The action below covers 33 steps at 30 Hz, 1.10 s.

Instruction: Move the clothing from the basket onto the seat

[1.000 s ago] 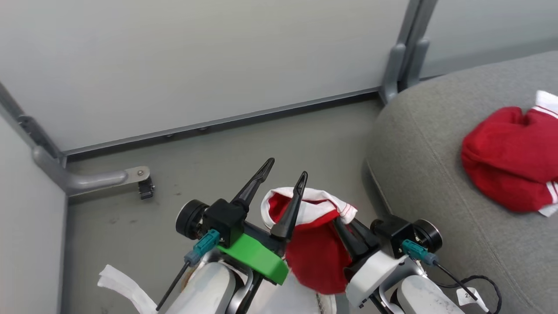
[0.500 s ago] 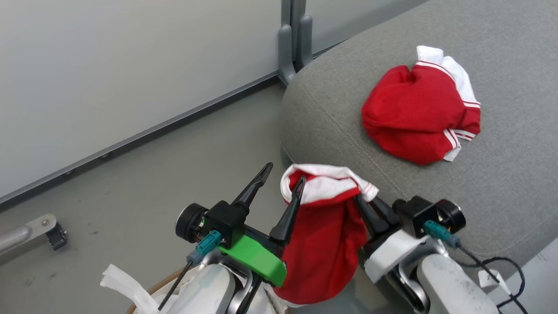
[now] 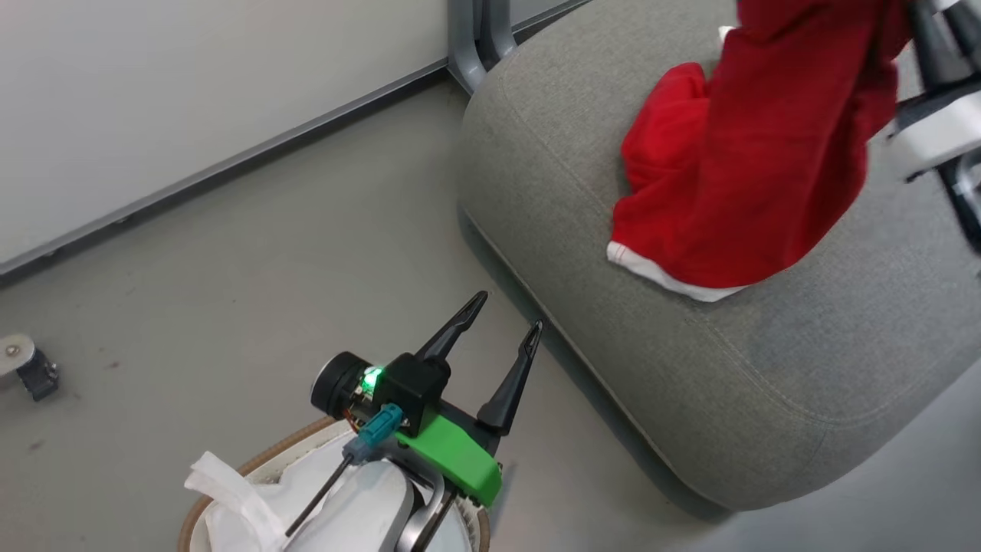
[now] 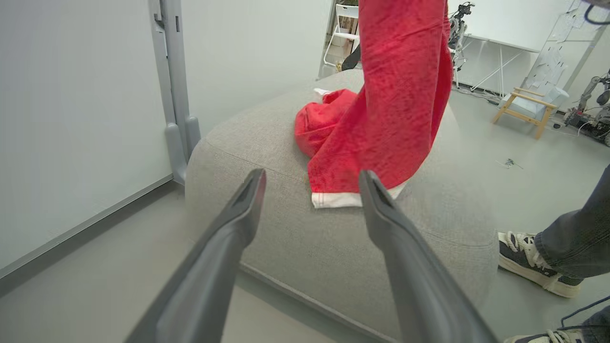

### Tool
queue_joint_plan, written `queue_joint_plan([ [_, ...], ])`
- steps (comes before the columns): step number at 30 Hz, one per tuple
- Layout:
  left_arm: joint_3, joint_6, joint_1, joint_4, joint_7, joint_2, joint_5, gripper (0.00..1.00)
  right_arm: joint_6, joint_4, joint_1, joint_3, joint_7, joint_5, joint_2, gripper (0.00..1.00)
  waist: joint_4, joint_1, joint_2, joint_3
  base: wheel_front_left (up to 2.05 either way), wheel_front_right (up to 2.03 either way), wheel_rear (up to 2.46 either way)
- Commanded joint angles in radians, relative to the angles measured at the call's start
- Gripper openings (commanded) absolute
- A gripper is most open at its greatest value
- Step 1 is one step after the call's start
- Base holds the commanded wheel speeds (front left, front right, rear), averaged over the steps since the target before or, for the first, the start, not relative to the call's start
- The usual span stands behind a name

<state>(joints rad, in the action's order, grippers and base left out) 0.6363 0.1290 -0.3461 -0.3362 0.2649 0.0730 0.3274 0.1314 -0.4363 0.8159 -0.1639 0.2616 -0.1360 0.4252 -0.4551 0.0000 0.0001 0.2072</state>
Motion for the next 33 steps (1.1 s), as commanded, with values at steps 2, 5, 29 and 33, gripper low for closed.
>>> queue_joint_plan([
  [2, 0.002, 0.003, -0.03, -0.004, -0.001, 0.013, -0.001, 1.0, -0.001, -0.051, 0.057, 0.05, 0.005, 0.028, 0.03, 0.0, 0.085, 0.0, -0.0001, 0.081, 0.0, 0.0, 0.0],
  [5, 0.008, 0.003, -0.05, -0.008, -0.001, 0.02, 0.002, 1.0, -0.001, -0.147, 0.107, 0.126, 0.005, 0.069, 0.064, 0.0, 0.127, 0.0, -0.0001, 0.114, 0.0, 0.0, 0.0],
  [29, -0.219, 0.003, 0.025, -0.026, -0.001, 0.01, -0.073, 1.0, -0.001, -0.097, -0.232, 0.278, 0.004, 0.093, -0.188, 1.0, 0.219, 0.0, -0.0001, 0.071, 0.0, 0.0, 0.0],
  [33, -0.31, -0.006, 0.061, -0.021, -0.001, -0.003, -0.104, 1.0, -0.001, -0.051, -0.277, 0.214, 0.004, 0.047, -0.223, 1.0, 0.256, 0.0, -0.0001, 0.039, 0.0, 0.0, 0.0],
])
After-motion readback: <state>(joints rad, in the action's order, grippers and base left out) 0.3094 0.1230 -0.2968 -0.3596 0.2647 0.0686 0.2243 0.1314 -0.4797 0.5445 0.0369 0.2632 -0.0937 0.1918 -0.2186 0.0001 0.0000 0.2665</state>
